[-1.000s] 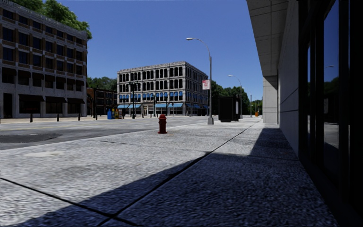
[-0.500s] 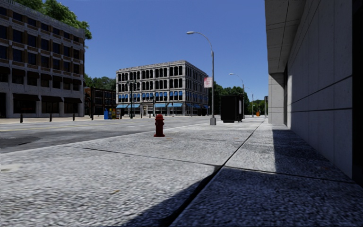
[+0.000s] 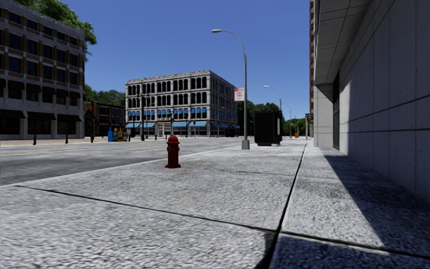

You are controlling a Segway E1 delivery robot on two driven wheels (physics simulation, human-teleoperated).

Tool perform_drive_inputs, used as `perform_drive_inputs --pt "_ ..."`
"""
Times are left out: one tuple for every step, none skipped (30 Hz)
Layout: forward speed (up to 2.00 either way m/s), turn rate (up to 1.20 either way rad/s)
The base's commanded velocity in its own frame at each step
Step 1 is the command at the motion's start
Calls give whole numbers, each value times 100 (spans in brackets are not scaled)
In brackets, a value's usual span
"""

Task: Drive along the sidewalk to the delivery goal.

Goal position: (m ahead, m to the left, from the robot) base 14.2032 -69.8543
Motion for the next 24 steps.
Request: perform_drive_inputs --pt "200 -27" --pt "200 -27" --pt "200 -27" --pt "200 -27" --pt "200 -27" --pt "200 -28" --pt "200 -28" --pt "200 -28" --pt "200 -28" --pt "200 -28" --pt "200 -28" --pt "200 -29" --pt "200 -29" --pt "200 -29" --pt "200 -29" --pt "200 -29" --pt "200 -29" --pt "200 -29" --pt "200 -30" --pt "200 -30" --pt "200 -31" --pt "200 -31" --pt "200 -35" --pt "200 -38"
